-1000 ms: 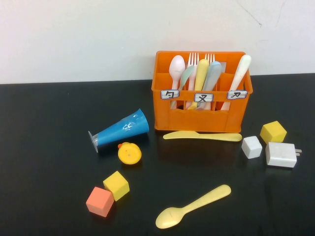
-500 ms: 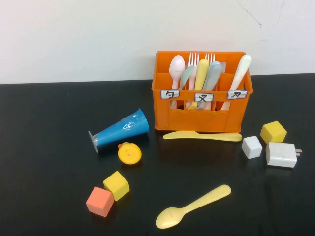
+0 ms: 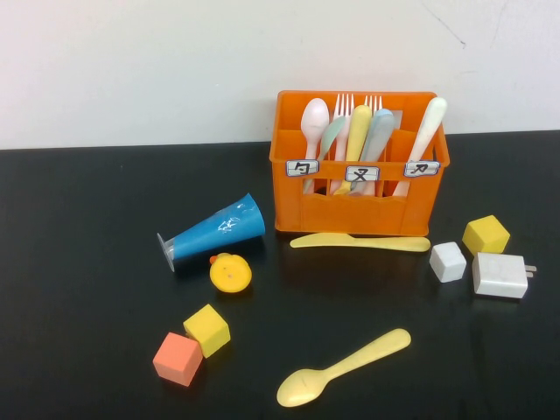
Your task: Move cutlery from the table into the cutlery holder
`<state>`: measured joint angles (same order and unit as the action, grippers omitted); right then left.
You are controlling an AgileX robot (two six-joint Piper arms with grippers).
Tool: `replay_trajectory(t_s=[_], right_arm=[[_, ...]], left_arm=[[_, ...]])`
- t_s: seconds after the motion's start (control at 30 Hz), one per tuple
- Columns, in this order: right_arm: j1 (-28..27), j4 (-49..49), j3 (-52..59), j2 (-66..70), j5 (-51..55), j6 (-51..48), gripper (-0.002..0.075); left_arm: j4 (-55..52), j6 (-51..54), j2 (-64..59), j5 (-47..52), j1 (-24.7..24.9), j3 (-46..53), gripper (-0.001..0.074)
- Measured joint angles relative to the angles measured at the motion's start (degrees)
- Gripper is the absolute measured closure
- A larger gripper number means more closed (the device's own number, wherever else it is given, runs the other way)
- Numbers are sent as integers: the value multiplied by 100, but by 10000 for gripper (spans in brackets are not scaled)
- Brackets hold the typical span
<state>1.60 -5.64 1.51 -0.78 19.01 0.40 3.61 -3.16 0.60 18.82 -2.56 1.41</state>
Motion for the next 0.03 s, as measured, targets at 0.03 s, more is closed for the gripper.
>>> replay_trajectory(t_s=[0.03], right_arm=[[0, 0, 0, 0, 0, 0, 730]], left_arm=[[0, 0, 0, 0, 0, 0, 735]])
